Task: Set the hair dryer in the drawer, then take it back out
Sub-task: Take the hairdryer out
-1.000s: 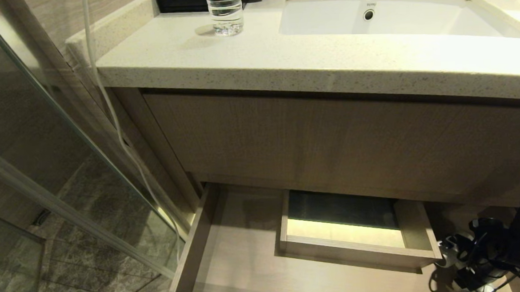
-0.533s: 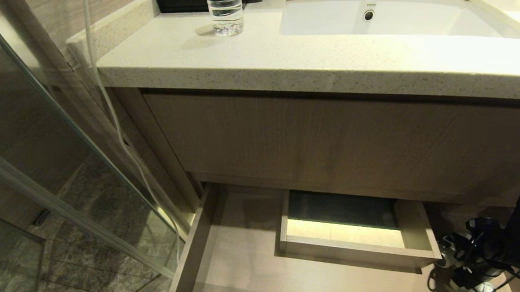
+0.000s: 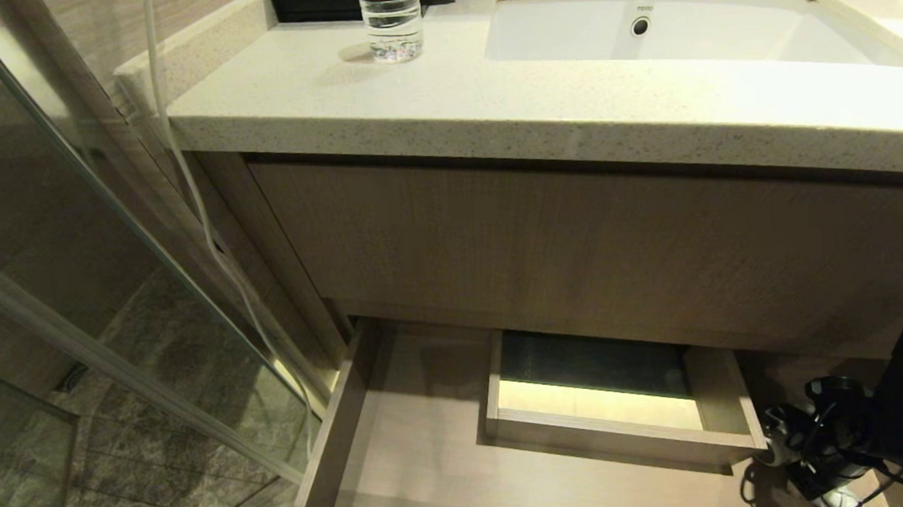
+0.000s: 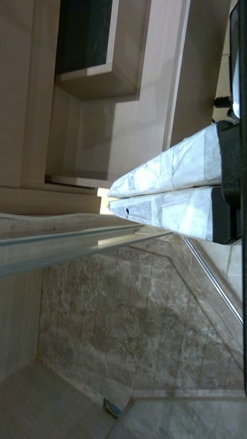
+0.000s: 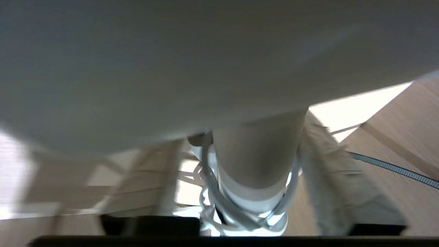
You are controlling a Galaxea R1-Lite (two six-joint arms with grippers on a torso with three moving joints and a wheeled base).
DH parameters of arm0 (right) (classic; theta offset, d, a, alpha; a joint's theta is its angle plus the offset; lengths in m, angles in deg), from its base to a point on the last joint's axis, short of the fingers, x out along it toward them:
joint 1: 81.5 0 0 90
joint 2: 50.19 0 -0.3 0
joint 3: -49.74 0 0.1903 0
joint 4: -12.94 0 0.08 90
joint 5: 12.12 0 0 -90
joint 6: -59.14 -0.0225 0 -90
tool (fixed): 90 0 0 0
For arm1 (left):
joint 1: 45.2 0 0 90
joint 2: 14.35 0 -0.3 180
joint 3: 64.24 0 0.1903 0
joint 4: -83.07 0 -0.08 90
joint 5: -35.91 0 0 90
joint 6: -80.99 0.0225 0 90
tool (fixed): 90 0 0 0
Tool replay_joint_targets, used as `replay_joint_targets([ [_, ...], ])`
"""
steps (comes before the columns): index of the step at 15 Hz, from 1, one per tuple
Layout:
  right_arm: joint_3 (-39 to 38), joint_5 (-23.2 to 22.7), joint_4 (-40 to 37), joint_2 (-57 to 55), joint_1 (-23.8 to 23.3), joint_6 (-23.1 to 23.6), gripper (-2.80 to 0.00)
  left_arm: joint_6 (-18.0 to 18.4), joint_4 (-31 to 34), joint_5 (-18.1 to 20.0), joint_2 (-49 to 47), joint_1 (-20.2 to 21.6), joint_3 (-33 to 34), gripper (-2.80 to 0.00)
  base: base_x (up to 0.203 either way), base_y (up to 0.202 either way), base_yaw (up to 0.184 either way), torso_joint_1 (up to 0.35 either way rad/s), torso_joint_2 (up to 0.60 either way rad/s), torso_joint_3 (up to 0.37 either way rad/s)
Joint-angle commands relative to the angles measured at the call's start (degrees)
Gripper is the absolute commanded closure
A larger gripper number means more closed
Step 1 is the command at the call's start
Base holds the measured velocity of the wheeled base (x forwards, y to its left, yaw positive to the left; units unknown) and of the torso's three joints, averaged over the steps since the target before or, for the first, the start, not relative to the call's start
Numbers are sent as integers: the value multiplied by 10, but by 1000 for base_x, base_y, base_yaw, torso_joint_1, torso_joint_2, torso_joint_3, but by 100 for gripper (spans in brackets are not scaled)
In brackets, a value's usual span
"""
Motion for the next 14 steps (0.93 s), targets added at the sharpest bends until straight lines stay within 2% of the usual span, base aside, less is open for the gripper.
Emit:
replay_joint_targets([
  [1,-1,0,1,2,0,3,0,0,0,0,0,0,0,0,0,0,0,0,0,0],
  [8,-11,-1,-18,67,-2,5,0,0,0,0,0,0,0,0,0,0,0,0,0,0],
  [14,-55,-2,-40,159,-11,8,0,0,0,0,0,0,0,0,0,0,0,0,0,0],
])
